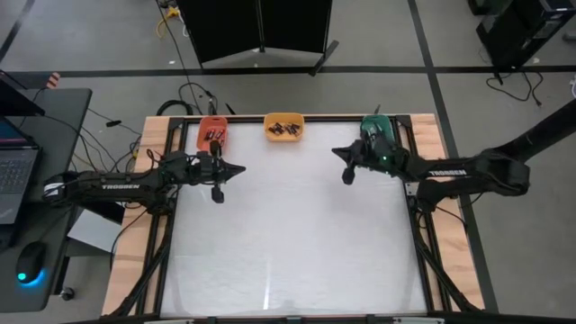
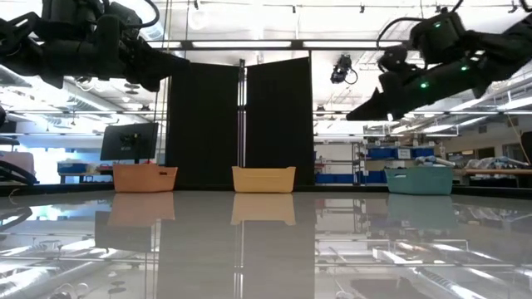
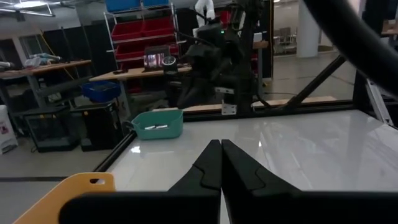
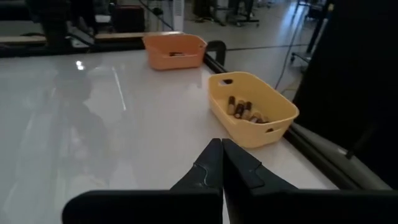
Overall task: Sort batteries
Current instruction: Return to Home Position
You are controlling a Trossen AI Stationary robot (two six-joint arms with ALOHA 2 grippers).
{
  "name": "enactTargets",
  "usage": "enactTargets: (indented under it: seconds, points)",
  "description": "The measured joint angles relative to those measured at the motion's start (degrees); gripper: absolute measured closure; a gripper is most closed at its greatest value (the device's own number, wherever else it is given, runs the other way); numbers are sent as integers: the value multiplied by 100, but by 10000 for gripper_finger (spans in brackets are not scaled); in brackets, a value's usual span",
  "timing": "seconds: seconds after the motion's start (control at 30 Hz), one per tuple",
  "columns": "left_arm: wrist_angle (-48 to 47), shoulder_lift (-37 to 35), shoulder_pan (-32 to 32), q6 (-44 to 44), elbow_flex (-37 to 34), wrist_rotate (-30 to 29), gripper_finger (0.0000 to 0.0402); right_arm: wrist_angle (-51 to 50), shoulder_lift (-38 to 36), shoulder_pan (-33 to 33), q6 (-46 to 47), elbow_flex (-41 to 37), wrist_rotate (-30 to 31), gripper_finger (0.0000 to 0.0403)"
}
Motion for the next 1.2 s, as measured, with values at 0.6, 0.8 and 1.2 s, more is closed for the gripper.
enactTargets:
  seconds: [0.6,0.8,1.2]
  points:
    - [-298,-247,2,147,0,-437,394,-5,-1317,280,-6,-823,132,396]
    - [-320,-558,-2,144,-268,-493,394,-16,-1434,282,13,-948,132,396]
    - [-10,-1386,-9,-229,-1054,-695,394,-14,-1609,260,-177,-949,125,396]
